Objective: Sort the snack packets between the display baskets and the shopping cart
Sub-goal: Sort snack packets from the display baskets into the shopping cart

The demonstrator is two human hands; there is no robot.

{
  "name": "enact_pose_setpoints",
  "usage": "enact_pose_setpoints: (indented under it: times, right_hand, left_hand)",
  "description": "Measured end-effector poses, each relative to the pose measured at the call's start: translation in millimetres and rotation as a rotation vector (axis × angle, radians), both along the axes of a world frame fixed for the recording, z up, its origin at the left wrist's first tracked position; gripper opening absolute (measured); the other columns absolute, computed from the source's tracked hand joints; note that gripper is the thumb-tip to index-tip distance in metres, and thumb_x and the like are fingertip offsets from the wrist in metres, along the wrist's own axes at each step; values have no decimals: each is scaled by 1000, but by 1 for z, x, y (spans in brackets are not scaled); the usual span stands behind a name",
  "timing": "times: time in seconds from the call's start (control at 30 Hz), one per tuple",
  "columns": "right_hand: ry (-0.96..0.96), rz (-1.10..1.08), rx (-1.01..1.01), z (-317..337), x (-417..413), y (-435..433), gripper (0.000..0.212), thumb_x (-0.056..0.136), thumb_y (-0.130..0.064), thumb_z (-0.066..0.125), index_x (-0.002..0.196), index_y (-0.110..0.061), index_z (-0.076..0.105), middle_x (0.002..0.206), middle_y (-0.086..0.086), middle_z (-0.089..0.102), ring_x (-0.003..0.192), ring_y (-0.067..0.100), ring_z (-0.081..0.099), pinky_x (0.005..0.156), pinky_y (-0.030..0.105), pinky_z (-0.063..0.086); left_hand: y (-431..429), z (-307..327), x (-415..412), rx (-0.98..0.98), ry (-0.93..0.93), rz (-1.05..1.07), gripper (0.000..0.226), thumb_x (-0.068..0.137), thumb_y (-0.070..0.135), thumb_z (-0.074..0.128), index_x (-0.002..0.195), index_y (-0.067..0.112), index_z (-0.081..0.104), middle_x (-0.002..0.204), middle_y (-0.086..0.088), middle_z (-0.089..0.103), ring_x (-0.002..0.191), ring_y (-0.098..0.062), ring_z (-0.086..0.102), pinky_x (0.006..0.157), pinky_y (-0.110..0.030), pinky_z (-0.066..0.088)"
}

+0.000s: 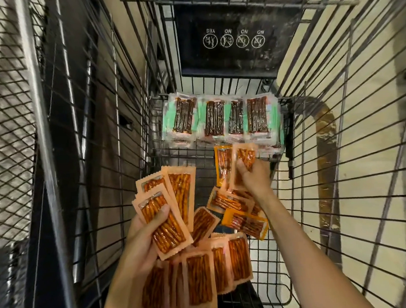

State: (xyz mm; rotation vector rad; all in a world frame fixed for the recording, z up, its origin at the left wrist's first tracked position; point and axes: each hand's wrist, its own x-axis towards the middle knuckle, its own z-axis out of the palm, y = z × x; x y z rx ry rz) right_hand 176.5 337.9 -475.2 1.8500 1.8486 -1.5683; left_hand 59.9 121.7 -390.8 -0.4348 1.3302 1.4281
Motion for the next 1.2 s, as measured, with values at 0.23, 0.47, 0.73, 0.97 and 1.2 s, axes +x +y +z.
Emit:
enact_pose_setpoints:
  times: [0.23, 0.47, 0.73, 0.97, 1.2]
  right_hand:
    - [-245, -72, -19, -16, -46, -33, 46, 96, -24, 55, 131, -1, 35, 136, 16, 37, 130, 19, 37, 101, 21, 24]
    - [-331, 4, 91, -19, -58, -23, 62, 79, -24, 76, 126, -4, 42, 131, 15, 47, 125, 32, 39, 105, 43, 31]
    - [255, 141, -15, 17, -32, -2, 33, 85, -3, 66, 112, -14, 51, 110, 2, 59, 107, 18, 55, 90, 28, 45]
    - [-101, 918, -28, 28, 10, 8, 38, 90, -17, 61, 125, -16, 47, 124, 9, 43, 122, 26, 38, 101, 35, 33]
    - [-305, 859, 213, 3, 25, -31, 78, 75, -27, 76, 136, -13, 30, 136, 9, 43, 129, 29, 38, 106, 45, 27]
  left_hand:
    - [-12, 7, -1, 0, 62, 31, 43, 80, 10, 57, 123, 13, 57, 112, -16, 70, 100, -29, 69, 69, -35, 60]
    - [-11, 10, 0, -14, 49, 5, 26, 79, 16, 62, 102, 23, 72, 106, -17, 71, 88, -30, 72, 61, -43, 60]
    - [-9, 14, -1, 18, 86, 24, 41, 78, 12, 59, 118, 16, 60, 112, -16, 69, 100, -29, 69, 78, -41, 59]
    - [-8, 17, 7, 28, 93, 19, 40, 76, 11, 57, 116, 12, 60, 111, -14, 70, 101, -27, 69, 79, -38, 59]
    - [-11, 17, 10, 59, 93, 30, 40, 78, 10, 59, 118, 14, 59, 112, -12, 71, 103, -25, 68, 75, -32, 59]
